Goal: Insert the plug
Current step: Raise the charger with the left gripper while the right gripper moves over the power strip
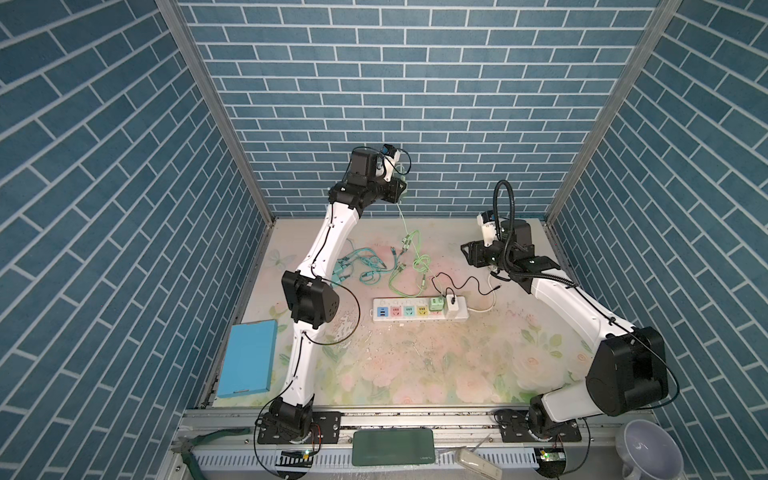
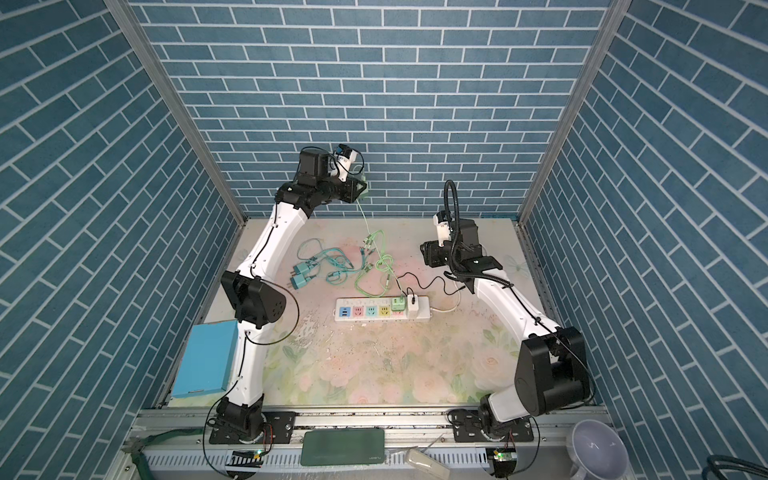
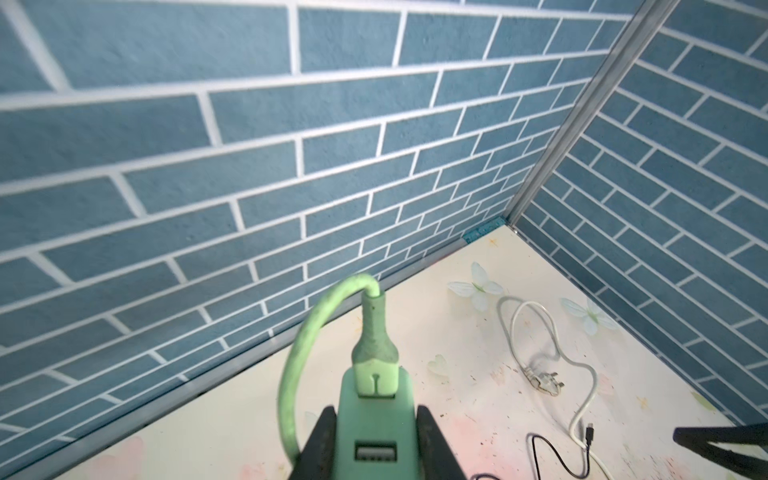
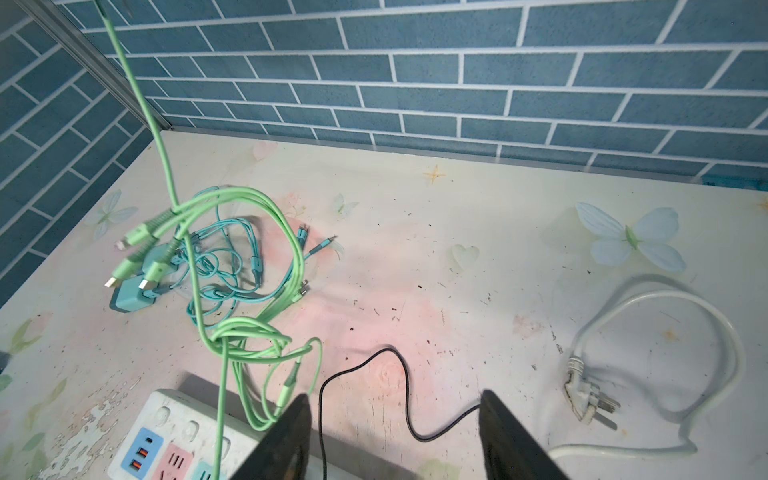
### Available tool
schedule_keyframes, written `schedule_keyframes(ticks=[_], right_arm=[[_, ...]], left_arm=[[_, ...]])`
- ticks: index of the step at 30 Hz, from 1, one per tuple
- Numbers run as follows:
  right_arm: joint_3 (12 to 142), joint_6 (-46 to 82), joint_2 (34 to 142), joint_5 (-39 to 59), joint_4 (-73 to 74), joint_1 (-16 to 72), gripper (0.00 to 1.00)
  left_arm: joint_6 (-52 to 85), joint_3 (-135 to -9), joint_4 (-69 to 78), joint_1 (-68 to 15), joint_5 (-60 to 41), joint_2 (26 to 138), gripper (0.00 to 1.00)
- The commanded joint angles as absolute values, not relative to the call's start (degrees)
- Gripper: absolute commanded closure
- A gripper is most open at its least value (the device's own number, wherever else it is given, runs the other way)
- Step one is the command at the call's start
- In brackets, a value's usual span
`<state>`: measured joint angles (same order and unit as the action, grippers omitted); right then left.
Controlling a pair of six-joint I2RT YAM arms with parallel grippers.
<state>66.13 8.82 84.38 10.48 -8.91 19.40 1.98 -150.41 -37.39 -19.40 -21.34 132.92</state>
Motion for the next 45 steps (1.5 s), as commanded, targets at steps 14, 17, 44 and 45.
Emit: schedule_keyframes(ticks=[14, 17, 44, 45], right_arm=[[64.99, 9.92, 84.36, 14.32, -11.91, 22.7, 0.36], [67.03, 8.5, 85.35, 15.82, -15.4, 24.65, 0.36], [89.8, 5.43, 110.25, 3.61, -36.52, 34.87, 0.38], [91.57, 5.58, 111.93, 1.13, -38.41, 34.81, 0.39]], left_arm=[[1.49, -151.16, -40.66, -16.26, -8.89, 130.24, 0.98], [0.77, -150.03, -41.27, -15.88, -5.19, 129.54, 0.98], [1.88, -142.64, -37.99, -14.19, -9.97, 123.94, 1.0], [2.34, -139.63, -35.99, -14.24, -11.12, 122.27, 1.0]])
